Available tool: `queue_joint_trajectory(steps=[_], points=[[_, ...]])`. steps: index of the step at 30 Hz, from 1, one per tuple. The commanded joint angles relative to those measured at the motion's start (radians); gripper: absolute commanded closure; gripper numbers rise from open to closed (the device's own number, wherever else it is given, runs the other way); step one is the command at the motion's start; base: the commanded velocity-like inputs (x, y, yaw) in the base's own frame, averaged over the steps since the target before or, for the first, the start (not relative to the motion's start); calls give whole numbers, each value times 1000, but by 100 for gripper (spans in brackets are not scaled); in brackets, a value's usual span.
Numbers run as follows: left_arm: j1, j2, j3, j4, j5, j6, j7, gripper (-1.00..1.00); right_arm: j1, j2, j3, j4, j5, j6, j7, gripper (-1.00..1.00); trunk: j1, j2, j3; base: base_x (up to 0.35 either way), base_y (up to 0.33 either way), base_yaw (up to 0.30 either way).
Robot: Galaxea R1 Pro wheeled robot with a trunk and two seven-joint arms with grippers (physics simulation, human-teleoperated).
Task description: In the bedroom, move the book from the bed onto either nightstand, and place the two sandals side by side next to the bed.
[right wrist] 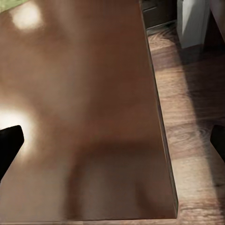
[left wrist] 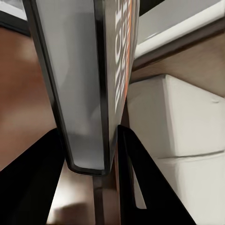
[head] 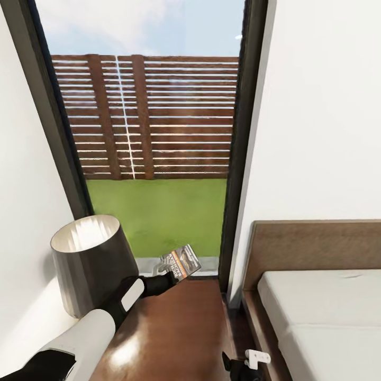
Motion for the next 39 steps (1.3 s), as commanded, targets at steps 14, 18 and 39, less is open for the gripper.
queue_joint_trajectory(steps=[14, 18, 39], points=[[-1, 0, -4, -1, 4, 2, 1, 100, -1, 0, -6, 1, -11, -1, 10, -100, 0, 0, -1, 92, 0, 0], [-1, 0, -4, -1, 4, 2, 1, 100, -1, 0, -6, 1, -12, -1, 10, -100, 0, 0, -1, 17, 0, 0], [-1, -1, -4, 2, 4, 14, 6, 100, -1, -3, -6, 1, -14, 2, 10, -100, 0, 0, -1, 1, 0, 0]])
